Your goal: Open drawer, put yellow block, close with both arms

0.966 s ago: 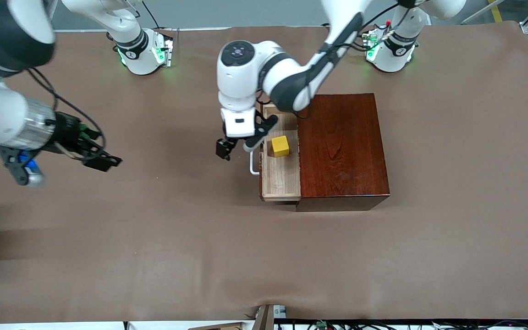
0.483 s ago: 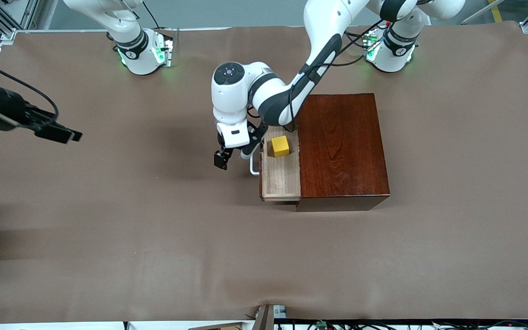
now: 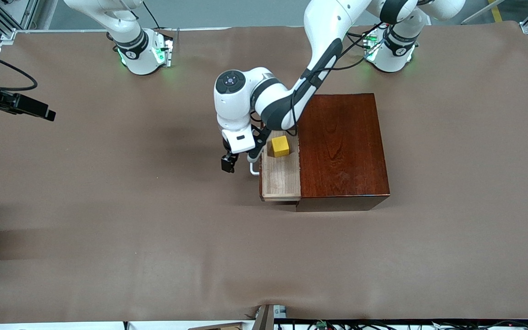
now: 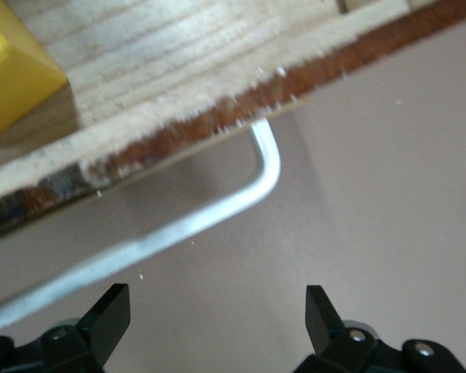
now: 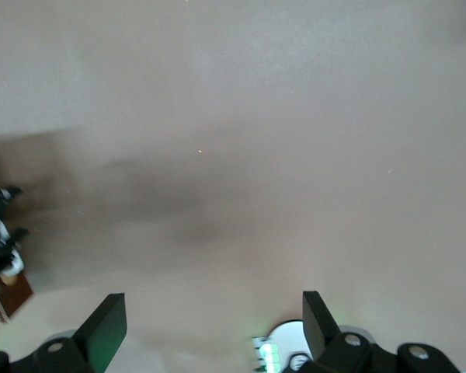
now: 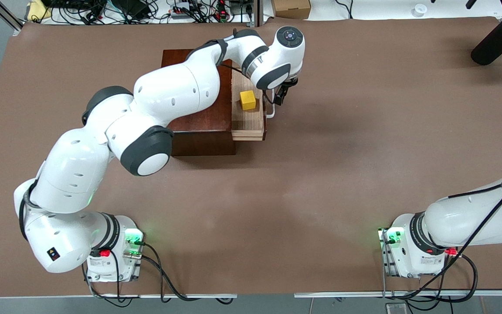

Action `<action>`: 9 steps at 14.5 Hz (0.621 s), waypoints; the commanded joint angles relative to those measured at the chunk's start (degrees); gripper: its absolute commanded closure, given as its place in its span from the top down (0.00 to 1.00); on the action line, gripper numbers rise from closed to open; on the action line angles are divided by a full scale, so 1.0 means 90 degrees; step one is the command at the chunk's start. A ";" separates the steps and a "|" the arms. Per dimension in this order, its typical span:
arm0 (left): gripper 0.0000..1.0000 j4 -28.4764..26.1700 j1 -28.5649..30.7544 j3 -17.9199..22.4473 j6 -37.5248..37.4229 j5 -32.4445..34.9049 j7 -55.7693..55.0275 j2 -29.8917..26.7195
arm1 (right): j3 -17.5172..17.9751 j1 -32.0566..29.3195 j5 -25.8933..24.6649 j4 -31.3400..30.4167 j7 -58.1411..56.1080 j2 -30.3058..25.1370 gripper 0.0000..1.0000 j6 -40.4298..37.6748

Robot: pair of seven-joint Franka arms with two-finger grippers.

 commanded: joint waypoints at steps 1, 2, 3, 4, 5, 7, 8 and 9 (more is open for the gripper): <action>1.00 0.0290 0.0065 0.0079 -0.0409 -0.0085 -0.0095 0.0098 | 0.0089 -0.0185 -0.0363 -0.0552 -0.1166 -0.0438 1.00 0.0133; 1.00 0.0290 0.0085 0.0080 -0.0536 -0.0095 -0.0094 0.0088 | 0.0089 -0.0282 -0.0452 -0.0688 -0.1498 -0.0487 1.00 0.0201; 1.00 0.0290 0.0114 0.0070 -0.0614 -0.0095 -0.0094 0.0078 | 0.0089 -0.0418 -0.0453 -0.0883 -0.1859 -0.0613 1.00 0.0347; 1.00 0.0300 0.0153 0.0070 -0.0683 -0.0095 -0.0094 0.0078 | 0.0089 -0.0477 -0.0453 -0.1156 -0.2192 -0.0808 1.00 0.0493; 1.00 0.0300 0.0173 0.0070 -0.0751 -0.0085 -0.0104 0.0078 | 0.0089 -0.0478 -0.0463 -0.1449 -0.2272 -0.1061 1.00 0.0601; 1.00 0.0290 0.0173 0.0119 -0.0917 -0.0085 -0.0104 0.0059 | 0.0147 -0.0400 -0.0686 -0.2035 -0.2273 -0.1491 1.00 0.0932; 1.00 0.0290 0.0183 0.0138 -0.1043 -0.0085 -0.0104 0.0029 | 0.0147 -0.0400 -0.0726 -0.2221 -0.2331 -0.1609 1.00 0.1070; 1.00 0.0290 0.0202 0.0177 -0.1228 -0.0066 -0.0085 0.0000 | 0.0118 -0.0448 -0.0726 -0.2378 -0.2371 -0.1688 1.00 0.1119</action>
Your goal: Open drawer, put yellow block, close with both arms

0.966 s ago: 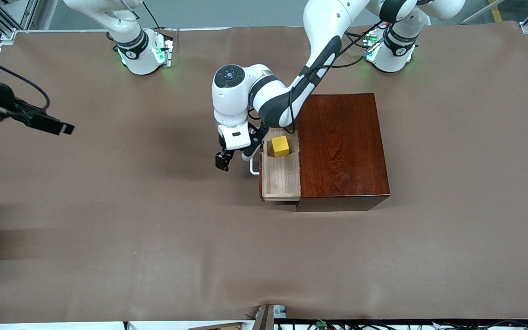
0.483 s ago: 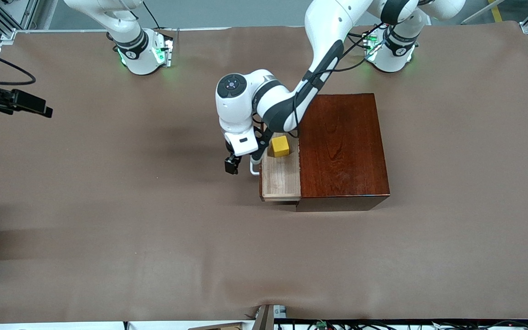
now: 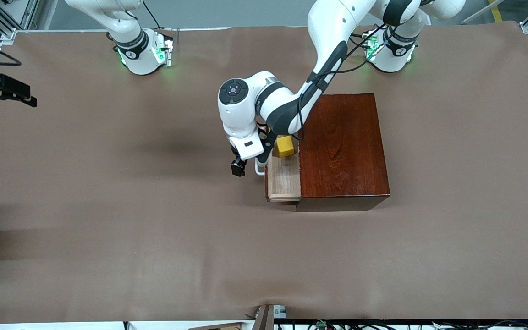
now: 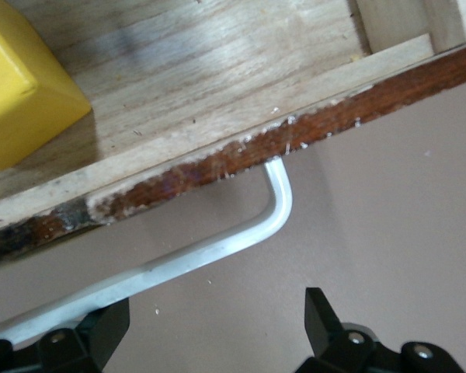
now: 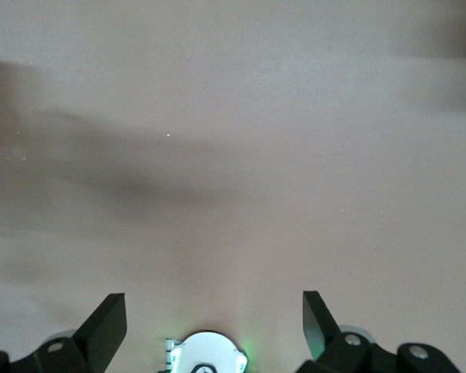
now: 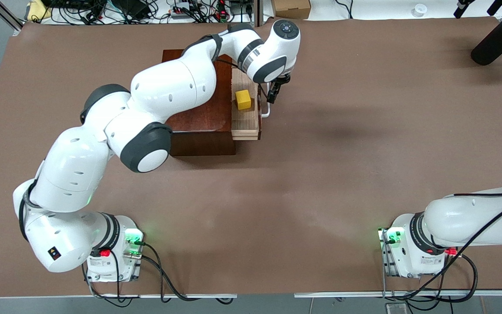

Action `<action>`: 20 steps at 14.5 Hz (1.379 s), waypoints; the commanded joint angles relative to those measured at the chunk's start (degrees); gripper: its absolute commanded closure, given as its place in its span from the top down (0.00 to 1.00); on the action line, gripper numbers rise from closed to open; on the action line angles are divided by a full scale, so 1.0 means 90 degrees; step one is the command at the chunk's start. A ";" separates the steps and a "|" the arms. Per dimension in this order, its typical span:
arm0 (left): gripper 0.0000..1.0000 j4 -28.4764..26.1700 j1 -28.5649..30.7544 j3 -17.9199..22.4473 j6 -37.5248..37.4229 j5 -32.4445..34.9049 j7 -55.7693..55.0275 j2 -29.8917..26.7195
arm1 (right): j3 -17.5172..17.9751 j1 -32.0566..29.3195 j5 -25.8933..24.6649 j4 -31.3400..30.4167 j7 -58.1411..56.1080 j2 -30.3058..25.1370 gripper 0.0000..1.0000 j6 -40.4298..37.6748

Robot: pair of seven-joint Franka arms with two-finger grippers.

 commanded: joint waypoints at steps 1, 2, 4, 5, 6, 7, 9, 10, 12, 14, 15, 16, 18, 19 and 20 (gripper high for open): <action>1.00 0.0135 0.0061 0.0181 -0.0660 0.0029 0.0015 -0.0031 | 0.0058 -0.0079 -0.0185 -0.0838 -0.0235 -0.0599 1.00 0.0397; 1.00 0.0116 0.0061 0.0211 -0.0700 0.0049 0.0015 -0.0031 | 0.0048 -0.0079 -0.0185 -0.0800 -0.0265 -0.0561 1.00 0.0417; 1.00 0.0038 0.0061 0.0230 -0.0885 0.0088 0.0044 -0.0070 | 0.0058 -0.0059 -0.0185 -0.0664 -0.0284 -0.0502 1.00 0.0515; 1.00 0.0038 0.0070 0.0240 -0.0944 0.0088 0.0045 -0.0070 | 0.0068 -0.0030 -0.0195 -0.0586 -0.0304 -0.0444 1.00 0.0515; 1.00 0.0028 0.0080 0.0260 -0.0993 0.0088 0.0045 -0.0070 | 0.0078 -0.0020 -0.0195 -0.0556 -0.0304 -0.0424 1.00 0.0515; 1.00 0.0018 0.0099 0.0270 -0.1128 0.0088 0.0035 -0.0070 | 0.0078 -0.0020 -0.0195 -0.0488 -0.0304 -0.0414 1.00 0.0505; 1.00 -0.0001 0.0109 0.0270 -0.1528 0.0088 0.0035 -0.0070 | 0.0078 -0.0059 -0.0205 -0.0205 -0.0284 -0.0259 1.00 0.0476; 1.00 -0.0011 0.0119 0.0270 -0.1666 0.0098 0.0035 -0.0070 | 0.0078 -0.0098 -0.0186 -0.0146 -0.0284 -0.0248 1.00 0.0486; 1.00 -0.0021 0.0129 0.0289 -0.1900 0.0107 0.0035 -0.0070 | 0.0078 -0.0108 -0.0176 -0.0126 -0.0275 -0.0200 1.00 0.0486; 1.00 -0.0021 0.0119 0.0289 -0.2047 0.0166 -0.0014 -0.0070 | 0.0078 -0.0098 -0.0166 -0.0126 -0.0275 -0.0200 1.00 0.0486; 1.00 -0.0040 0.0119 0.0279 -0.2048 0.0166 -0.0043 -0.0070 | 0.0078 -0.0108 -0.0156 -0.0097 -0.0275 -0.0200 1.00 0.0486; 1.00 -0.0060 0.0129 0.0279 -0.2048 0.0156 -0.0043 -0.0070 | 0.0078 -0.0079 -0.0156 -0.0077 -0.0275 -0.0200 1.00 0.0486; 1.00 -0.0070 0.0177 0.0289 -0.2048 0.0156 -0.0043 -0.0060 | 0.0078 -0.0088 -0.0156 -0.0087 -0.0284 -0.0190 1.00 0.0466; 1.00 -0.0070 0.0197 0.0289 -0.2048 0.0156 -0.0033 -0.0060 | 0.0068 -0.0098 -0.0156 -0.0087 -0.0284 -0.0190 1.00 0.0456; 1.00 -0.0070 0.0197 0.0289 -0.2058 0.0166 -0.0033 -0.0060 | 0.0068 -0.0089 -0.0156 -0.0087 -0.0284 -0.0190 1.00 0.0447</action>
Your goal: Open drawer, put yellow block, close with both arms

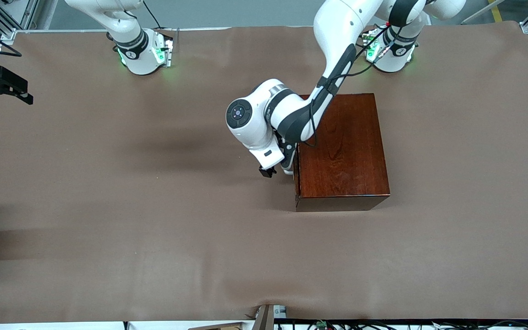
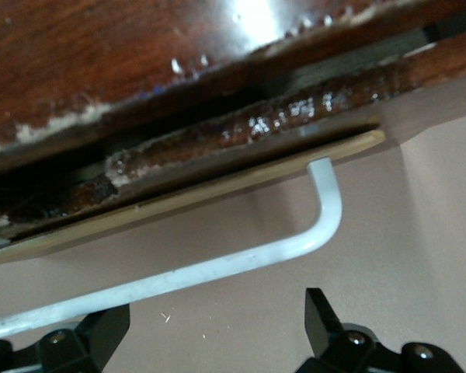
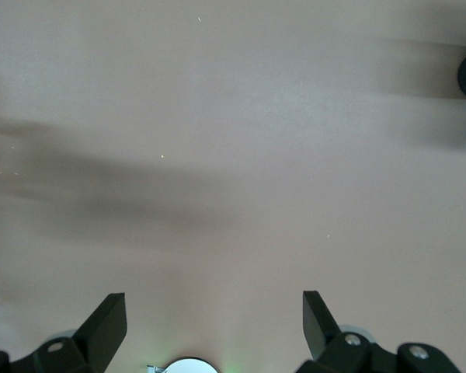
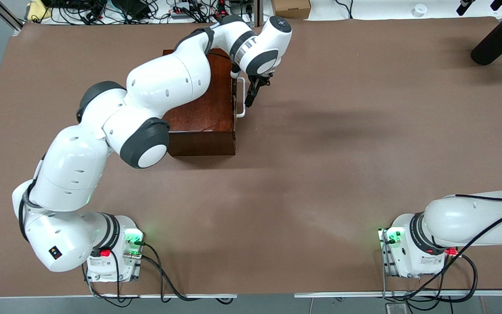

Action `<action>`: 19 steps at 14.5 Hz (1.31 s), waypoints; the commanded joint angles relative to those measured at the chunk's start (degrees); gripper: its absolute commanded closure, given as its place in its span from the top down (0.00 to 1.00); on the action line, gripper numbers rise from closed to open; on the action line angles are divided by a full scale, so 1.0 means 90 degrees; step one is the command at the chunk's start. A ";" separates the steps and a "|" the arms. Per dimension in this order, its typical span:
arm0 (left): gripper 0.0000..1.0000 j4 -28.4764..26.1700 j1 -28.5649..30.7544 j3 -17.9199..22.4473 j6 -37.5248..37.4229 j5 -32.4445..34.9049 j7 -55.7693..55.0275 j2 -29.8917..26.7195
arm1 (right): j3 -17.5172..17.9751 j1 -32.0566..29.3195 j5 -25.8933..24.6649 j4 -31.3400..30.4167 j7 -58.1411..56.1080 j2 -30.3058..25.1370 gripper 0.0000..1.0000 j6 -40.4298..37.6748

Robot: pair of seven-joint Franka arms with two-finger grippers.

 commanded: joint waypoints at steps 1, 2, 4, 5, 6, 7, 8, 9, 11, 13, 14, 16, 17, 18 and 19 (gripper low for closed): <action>1.00 -0.0091 0.0046 0.0022 -0.0243 0.0135 -0.0014 -0.0052 | 0.0055 -0.0063 -0.0082 0.0153 -0.0089 0.0086 1.00 -0.0106; 1.00 -0.0081 0.0037 0.0022 -0.0312 0.0135 0.0005 -0.0052 | 0.0064 -0.0033 -0.0082 0.0163 -0.0089 0.0086 1.00 -0.0096; 1.00 -0.0081 0.0037 0.0022 -0.0312 0.0135 0.0025 -0.0052 | 0.0064 -0.0023 -0.0131 0.0173 -0.0099 0.0076 1.00 -0.0057; 1.00 -0.0081 0.0037 0.0013 -0.0312 0.0135 0.0044 -0.0061 | 0.0064 -0.0062 -0.0131 0.0163 -0.0099 0.0076 1.00 -0.0057; 1.00 -0.0052 0.0017 0.0022 -0.0312 0.0125 0.0045 -0.0042 | 0.0055 -0.0072 -0.0150 0.0163 -0.0109 0.0076 1.00 -0.0057; 1.00 -0.0023 0.0017 0.0013 -0.0274 0.0115 0.0074 -0.0052 | 0.0055 -0.0053 -0.0189 0.0163 -0.0109 0.0076 1.00 -0.0028; 1.00 -0.0003 0.0017 0.0012 -0.0196 0.0115 0.0074 -0.0052 | 0.0055 -0.0024 -0.0257 0.0163 -0.0109 0.0076 1.00 -0.0009; 1.00 0.0016 -0.0002 0.0003 -0.0002 0.0115 0.0142 -0.0052 | 0.0064 -0.0023 -0.0268 0.0163 -0.0109 0.0076 1.00 0.0030; 1.00 0.0016 -0.0022 -0.0036 0.0321 0.0115 0.0463 -0.0061 | 0.0055 -0.0072 -0.0219 0.0163 -0.0090 0.0076 1.00 0.0021; 1.00 0.0026 -0.0022 0.0032 0.0342 0.0125 0.0698 -0.0391 | 0.0055 -0.0092 -0.0180 0.0163 -0.0089 0.0086 1.00 0.0031; 1.00 0.0016 0.0036 0.0042 0.0342 0.0125 0.0863 -0.0587 | 0.0055 -0.0063 -0.0170 0.0153 -0.0089 0.0086 1.00 0.0040; 1.00 -0.0022 0.0056 0.0178 0.0342 0.0183 0.1341 -0.1084 | 0.0055 -0.0043 -0.0151 0.0163 -0.0089 0.0086 1.00 0.0050; 1.00 -0.0052 0.0085 0.0236 0.0332 0.0183 0.1604 -0.1309 | 0.0055 -0.0043 -0.0151 0.0163 -0.0080 0.0086 1.00 0.0050; 1.00 -0.0071 0.0250 0.0256 0.0274 0.0183 0.1868 -0.1514 | 0.0055 -0.0062 -0.0151 0.0144 -0.0080 0.0086 1.00 0.0041; 1.00 -0.0072 0.0397 0.0247 0.0225 0.0174 0.2141 -0.1690 | 0.0055 -0.0082 -0.0151 0.0144 -0.0080 0.0086 1.00 0.0021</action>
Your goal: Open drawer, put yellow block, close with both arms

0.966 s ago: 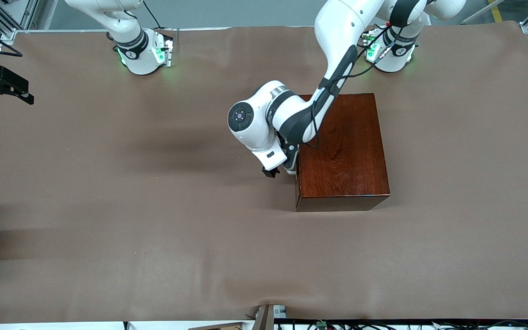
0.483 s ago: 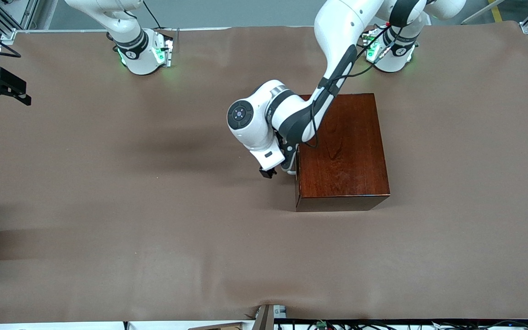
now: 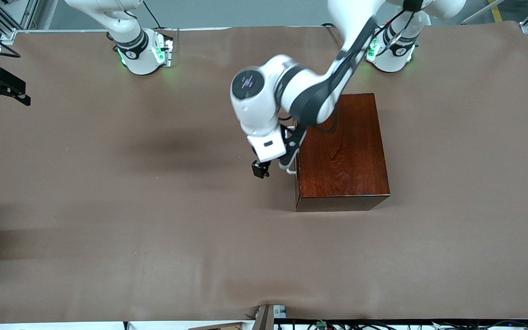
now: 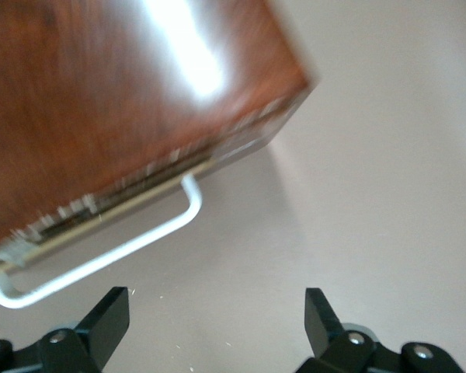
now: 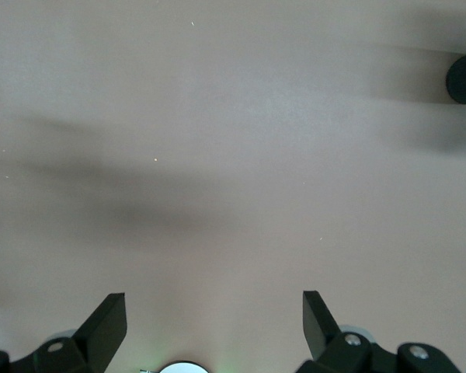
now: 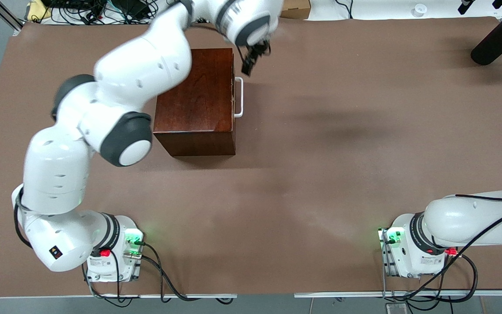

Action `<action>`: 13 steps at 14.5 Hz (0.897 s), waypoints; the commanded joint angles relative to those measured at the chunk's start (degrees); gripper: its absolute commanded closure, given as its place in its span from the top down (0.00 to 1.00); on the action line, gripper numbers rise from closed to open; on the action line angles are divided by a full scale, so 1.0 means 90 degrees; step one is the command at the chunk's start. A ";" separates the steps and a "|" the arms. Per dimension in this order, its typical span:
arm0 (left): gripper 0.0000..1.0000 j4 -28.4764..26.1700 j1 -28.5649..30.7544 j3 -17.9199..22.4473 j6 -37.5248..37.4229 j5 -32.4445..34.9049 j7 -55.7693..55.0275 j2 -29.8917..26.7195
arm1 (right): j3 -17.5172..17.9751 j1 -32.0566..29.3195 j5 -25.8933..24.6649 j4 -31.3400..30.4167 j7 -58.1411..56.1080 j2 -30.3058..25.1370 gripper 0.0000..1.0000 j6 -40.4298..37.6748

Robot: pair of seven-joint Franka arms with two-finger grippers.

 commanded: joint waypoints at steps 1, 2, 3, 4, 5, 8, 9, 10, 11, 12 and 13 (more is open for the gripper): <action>1.00 -0.0248 0.0390 -0.0038 -0.0229 0.0104 0.0716 -0.0698 | 0.0047 -0.0083 -0.0038 0.0136 -0.0067 0.0077 1.00 -0.0050; 1.00 -0.0277 0.0556 -0.0058 -0.0384 0.0065 0.0969 -0.0884 | 0.0047 -0.0083 -0.0038 0.0136 -0.0067 0.0077 1.00 -0.0050; 1.00 -0.0296 0.0683 -0.0067 -0.0579 0.0036 0.1339 -0.1070 | 0.0047 -0.0083 -0.0038 0.0136 -0.0077 0.0077 1.00 -0.0040; 1.00 -0.0296 0.0781 -0.0068 -0.0842 0.0035 0.1691 -0.1216 | 0.0047 -0.0083 -0.0029 0.0136 -0.0067 0.0077 1.00 -0.0030; 1.00 -0.0296 0.0898 -0.0077 -0.1125 0.0035 0.1985 -0.1392 | 0.0047 -0.0073 -0.0029 0.0136 -0.0067 0.0077 1.00 -0.0020; 1.00 -0.0433 0.1269 -0.0087 -0.1596 0.0016 0.2980 -0.1900 | 0.0047 -0.0024 -0.0029 0.0136 -0.0038 0.0077 1.00 -0.0030; 1.00 -0.0472 0.1454 -0.0087 -0.1752 -0.0129 0.3351 -0.2037 | 0.0047 -0.0063 -0.0029 0.0136 -0.0038 0.0077 1.00 -0.0030; 1.00 -0.0550 0.1630 -0.0077 -0.1879 -0.0179 0.3751 -0.2222 | 0.0047 -0.0093 -0.0029 0.0126 -0.0038 0.0077 1.00 -0.0030; 1.00 -0.0724 0.1834 -0.0077 -0.1919 -0.0189 0.4306 -0.2436 | 0.0047 -0.0093 -0.0029 0.0126 -0.0038 0.0077 1.00 -0.0030; 1.00 -0.0968 0.2059 -0.0077 -0.1948 -0.0199 0.4940 -0.2719 | 0.0047 -0.0083 -0.0029 0.0126 -0.0038 0.0077 1.00 -0.0030; 1.00 -0.1222 0.2303 -0.0077 -0.1958 -0.0228 0.5546 -0.2973 | 0.0047 -0.0064 -0.0029 0.0136 -0.0038 0.0077 1.00 -0.0030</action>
